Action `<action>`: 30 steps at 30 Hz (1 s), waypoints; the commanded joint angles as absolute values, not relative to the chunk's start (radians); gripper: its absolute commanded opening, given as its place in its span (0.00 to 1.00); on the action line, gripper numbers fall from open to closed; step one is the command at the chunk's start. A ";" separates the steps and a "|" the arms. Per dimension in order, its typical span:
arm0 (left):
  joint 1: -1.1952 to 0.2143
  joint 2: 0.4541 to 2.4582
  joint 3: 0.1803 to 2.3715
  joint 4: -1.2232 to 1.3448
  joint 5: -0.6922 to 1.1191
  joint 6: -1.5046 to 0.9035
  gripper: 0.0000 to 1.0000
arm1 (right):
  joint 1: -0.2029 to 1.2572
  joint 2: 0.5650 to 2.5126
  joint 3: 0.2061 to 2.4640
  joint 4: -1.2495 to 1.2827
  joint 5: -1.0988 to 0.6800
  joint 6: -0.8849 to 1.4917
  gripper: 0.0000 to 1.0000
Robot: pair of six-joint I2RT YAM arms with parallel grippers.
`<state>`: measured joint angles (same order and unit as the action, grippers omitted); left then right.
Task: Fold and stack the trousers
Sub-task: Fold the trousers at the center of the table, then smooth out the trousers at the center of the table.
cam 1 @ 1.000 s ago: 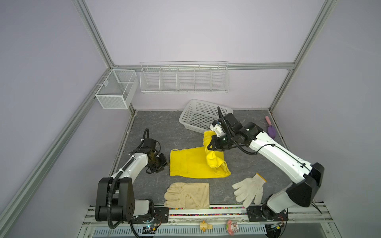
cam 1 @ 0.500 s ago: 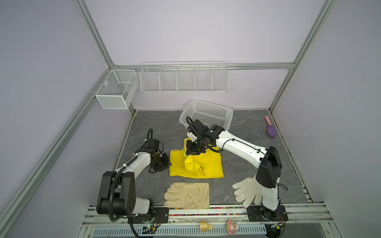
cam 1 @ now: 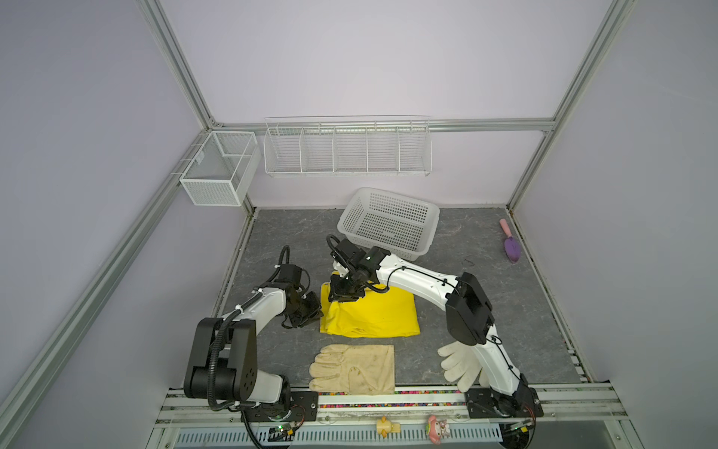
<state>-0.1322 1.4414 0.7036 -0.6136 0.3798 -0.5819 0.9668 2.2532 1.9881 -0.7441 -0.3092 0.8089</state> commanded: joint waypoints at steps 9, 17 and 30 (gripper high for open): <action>-0.143 1.230 0.818 -0.884 0.228 -0.554 0.28 | 0.858 2.008 1.786 -0.733 -0.210 0.670 0.53; -0.169 1.240 0.872 -0.795 0.293 -0.595 0.54 | 0.799 1.821 1.526 -0.727 -0.103 0.508 0.51; -0.204 1.544 1.074 -0.755 0.258 -0.527 0.49 | 0.783 1.759 1.341 -0.679 0.069 0.222 0.49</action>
<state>-0.1944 1.5051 1.0470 -0.7555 0.2668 -0.5625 0.7918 1.7725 1.3602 -0.6849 -0.0013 0.3241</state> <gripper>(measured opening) 0.494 0.489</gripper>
